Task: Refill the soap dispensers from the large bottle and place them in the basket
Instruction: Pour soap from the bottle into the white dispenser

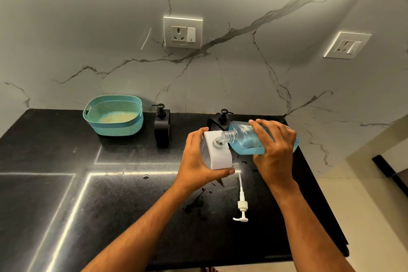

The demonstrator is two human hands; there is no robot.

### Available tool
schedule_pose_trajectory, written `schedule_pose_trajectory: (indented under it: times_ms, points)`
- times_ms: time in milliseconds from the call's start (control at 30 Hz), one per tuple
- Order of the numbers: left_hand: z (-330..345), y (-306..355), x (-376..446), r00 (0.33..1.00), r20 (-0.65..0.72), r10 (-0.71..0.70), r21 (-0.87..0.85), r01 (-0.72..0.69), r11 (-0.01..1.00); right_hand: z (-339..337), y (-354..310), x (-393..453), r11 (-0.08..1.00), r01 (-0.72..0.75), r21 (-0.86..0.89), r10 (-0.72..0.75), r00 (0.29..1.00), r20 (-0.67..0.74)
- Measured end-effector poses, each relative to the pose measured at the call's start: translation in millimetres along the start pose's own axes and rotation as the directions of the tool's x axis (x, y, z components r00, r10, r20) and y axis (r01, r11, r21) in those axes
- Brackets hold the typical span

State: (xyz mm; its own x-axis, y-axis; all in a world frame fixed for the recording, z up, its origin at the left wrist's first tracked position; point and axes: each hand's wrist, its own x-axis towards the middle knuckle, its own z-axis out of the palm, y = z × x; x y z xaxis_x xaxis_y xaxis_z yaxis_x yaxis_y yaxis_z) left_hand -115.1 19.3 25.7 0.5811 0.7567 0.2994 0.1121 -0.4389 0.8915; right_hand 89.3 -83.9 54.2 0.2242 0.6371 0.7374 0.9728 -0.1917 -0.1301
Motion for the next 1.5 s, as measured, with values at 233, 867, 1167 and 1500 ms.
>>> schedule_pose_trajectory:
  times_ms: [233, 867, 1167, 1500]
  points:
    - [0.3, 0.0, -0.4, 1.000, 0.006, 0.002, 0.000, -0.002, 1.000, -1.1, 0.5, 0.1, 1.000, 0.005, -0.002, -0.005, 1.000, 0.001]
    - [-0.1, 0.3, -0.9, 1.000, 0.012, 0.006, -0.003, -0.006, 1.000, -3.3, 0.4, 0.6, 1.000, 0.013, -0.015, -0.013, 1.000, 0.004]
    - [-1.0, -0.1, -0.6, 1.000, 0.011, 0.012, -0.001, -0.012, 1.000, -5.5, 0.0, 1.7, 1.000, 0.019, -0.007, -0.019, 1.000, 0.004]
    - [-0.6, -0.6, -0.2, 1.000, 0.018, 0.012, 0.005, -0.012, 1.000, -4.2, 1.4, 1.6, 0.999, 0.028, -0.016, -0.028, 1.000, -0.004]
